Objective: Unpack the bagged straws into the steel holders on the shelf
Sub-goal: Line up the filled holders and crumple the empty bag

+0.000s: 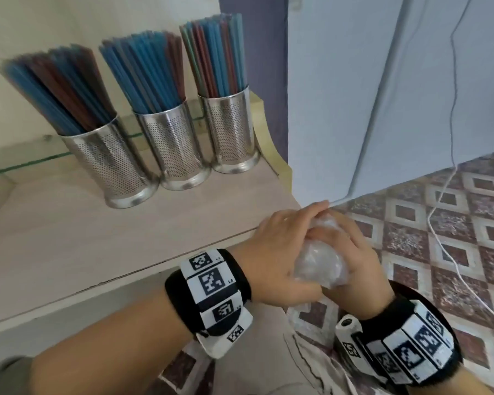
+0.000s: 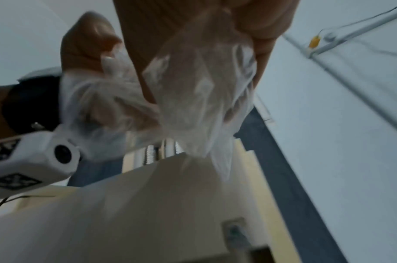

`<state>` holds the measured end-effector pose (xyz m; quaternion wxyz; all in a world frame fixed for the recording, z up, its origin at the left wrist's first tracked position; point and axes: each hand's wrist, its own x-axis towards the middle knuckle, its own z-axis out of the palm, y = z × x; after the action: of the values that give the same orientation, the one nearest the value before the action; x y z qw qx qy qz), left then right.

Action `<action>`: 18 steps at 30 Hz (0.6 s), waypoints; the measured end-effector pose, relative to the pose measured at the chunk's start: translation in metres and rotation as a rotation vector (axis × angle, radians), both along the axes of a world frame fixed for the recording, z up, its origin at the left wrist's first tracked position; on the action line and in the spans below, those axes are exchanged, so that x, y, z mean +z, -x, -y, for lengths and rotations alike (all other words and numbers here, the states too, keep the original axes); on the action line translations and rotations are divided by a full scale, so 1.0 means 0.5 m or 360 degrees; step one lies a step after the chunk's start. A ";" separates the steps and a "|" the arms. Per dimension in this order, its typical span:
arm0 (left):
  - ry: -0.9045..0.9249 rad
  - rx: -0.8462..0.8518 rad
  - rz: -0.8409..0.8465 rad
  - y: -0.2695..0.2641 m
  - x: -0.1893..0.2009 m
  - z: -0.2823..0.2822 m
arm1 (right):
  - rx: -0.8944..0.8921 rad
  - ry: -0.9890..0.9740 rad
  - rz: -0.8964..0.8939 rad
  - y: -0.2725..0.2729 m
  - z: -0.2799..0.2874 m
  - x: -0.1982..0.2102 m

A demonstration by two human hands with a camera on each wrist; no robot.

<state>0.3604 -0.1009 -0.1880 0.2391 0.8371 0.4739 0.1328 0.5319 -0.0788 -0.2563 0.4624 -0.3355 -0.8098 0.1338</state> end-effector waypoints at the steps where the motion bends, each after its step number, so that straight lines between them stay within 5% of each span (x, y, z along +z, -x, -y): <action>1: -0.0099 -0.0058 -0.0115 -0.007 -0.009 -0.011 | -0.0047 0.0050 0.0020 -0.027 0.007 -0.012; 4: -0.0282 -0.0083 -0.0257 -0.030 -0.033 -0.044 | -0.0242 0.0296 0.0159 -0.116 0.026 -0.066; 12: -0.0715 0.0372 -0.0941 -0.066 -0.106 -0.148 | -0.0916 0.1821 0.0859 -0.294 0.121 -0.328; 15: -0.0857 0.0362 -0.0990 -0.067 -0.124 -0.143 | -0.1027 0.1965 0.0885 -0.310 0.163 -0.392; 18: -0.0905 0.0355 -0.0914 -0.067 -0.130 -0.142 | -0.1248 0.1692 0.0632 -0.306 0.162 -0.414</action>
<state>0.3938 -0.0297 -0.2528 -0.1591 0.8163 0.5536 0.0447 0.6850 -0.1596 -0.4634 0.0923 -0.8030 -0.5224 0.2716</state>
